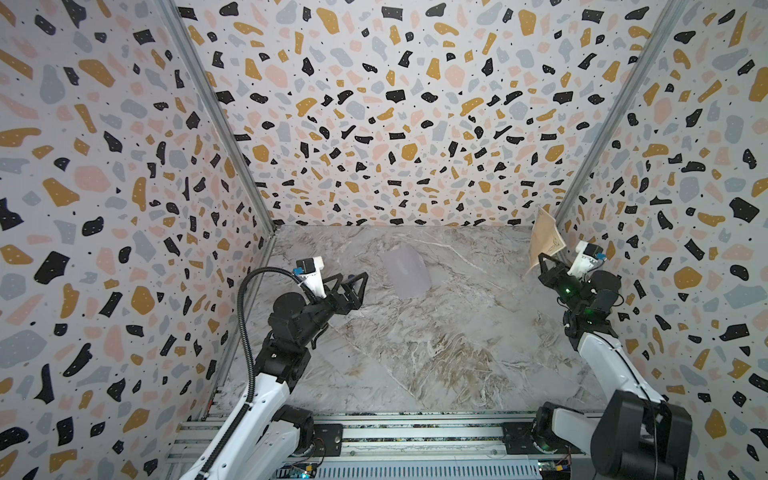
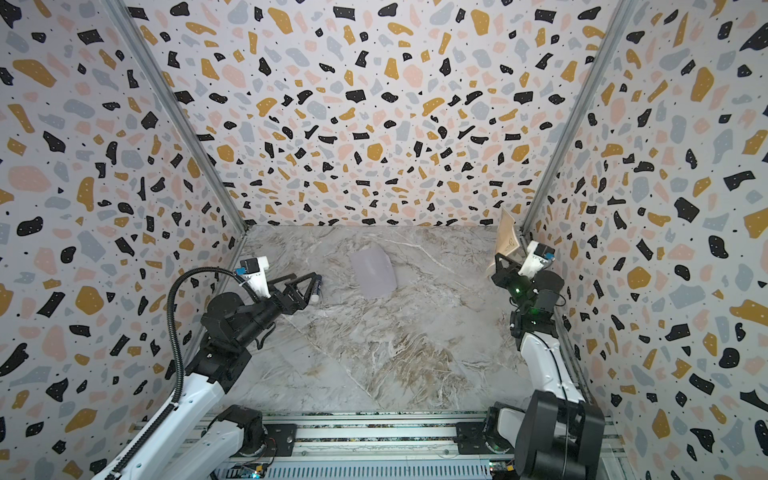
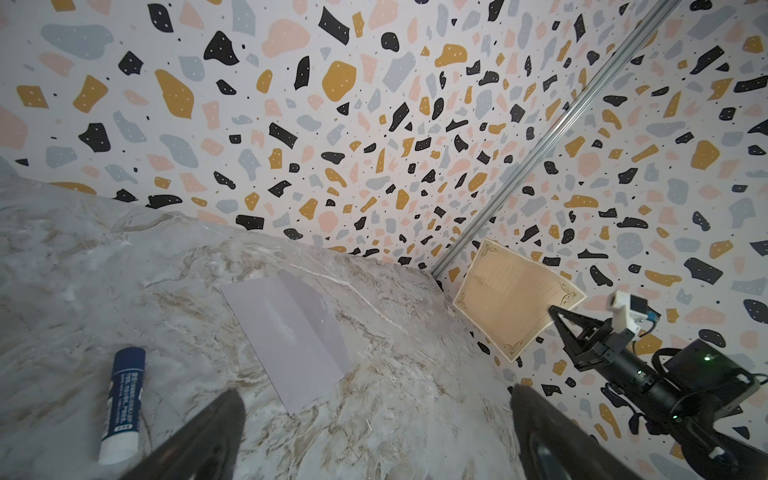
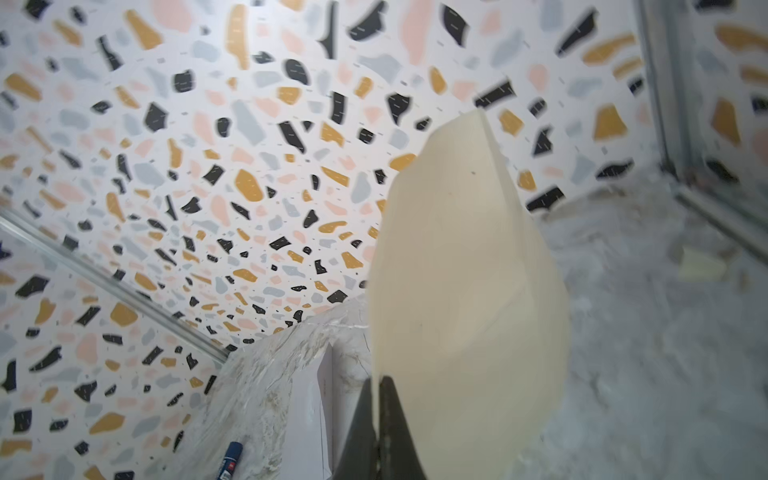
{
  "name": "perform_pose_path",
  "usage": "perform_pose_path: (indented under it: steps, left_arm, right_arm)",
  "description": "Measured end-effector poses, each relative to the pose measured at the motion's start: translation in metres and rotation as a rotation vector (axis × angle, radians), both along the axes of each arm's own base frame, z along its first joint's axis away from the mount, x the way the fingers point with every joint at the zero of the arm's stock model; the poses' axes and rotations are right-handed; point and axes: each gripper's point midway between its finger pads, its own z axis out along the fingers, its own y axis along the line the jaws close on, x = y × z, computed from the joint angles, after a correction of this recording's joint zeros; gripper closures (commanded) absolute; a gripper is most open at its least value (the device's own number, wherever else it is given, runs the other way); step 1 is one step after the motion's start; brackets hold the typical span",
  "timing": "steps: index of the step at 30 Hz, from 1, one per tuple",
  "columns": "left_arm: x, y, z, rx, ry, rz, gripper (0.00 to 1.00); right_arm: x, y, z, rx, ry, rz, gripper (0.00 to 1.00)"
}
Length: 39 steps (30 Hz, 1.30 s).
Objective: Place the letter into the envelope and seal it
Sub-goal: 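Lift the tan letter with the right gripper and carry it toward the left gripper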
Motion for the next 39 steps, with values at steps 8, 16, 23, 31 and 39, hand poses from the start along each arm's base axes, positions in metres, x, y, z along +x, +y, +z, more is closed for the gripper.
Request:
perform_pose_path:
  steps: [8, 16, 23, 31, 39]
  left_arm:
    - [-0.007, -0.014, 0.000, 0.004, -0.002, -0.061, 0.00]
    - [-0.030, -0.065, -0.023, 0.119, 0.085, -0.212, 0.00]
    - [-0.052, -0.104, -0.006, 0.250, 0.039, -0.286, 0.00]
    - [-0.041, -0.080, 0.010, 0.437, -0.086, -0.151, 0.01]
    - [-0.061, -0.071, 0.009, 0.498, -0.287, -0.175, 0.08]
  right_arm:
    - [-0.028, 0.078, 0.063, -0.258, -0.126, 0.191, 1.00]
    - [-0.068, 0.153, 0.070, -0.454, -0.122, 0.438, 1.00]
    - [-0.100, 0.199, 0.053, -0.633, -0.093, 0.583, 1.00]
    - [-0.114, 0.222, 0.005, -0.912, 0.013, 0.625, 1.00]
    - [-0.125, 0.222, 0.004, -1.040, -0.028, 0.606, 1.00]
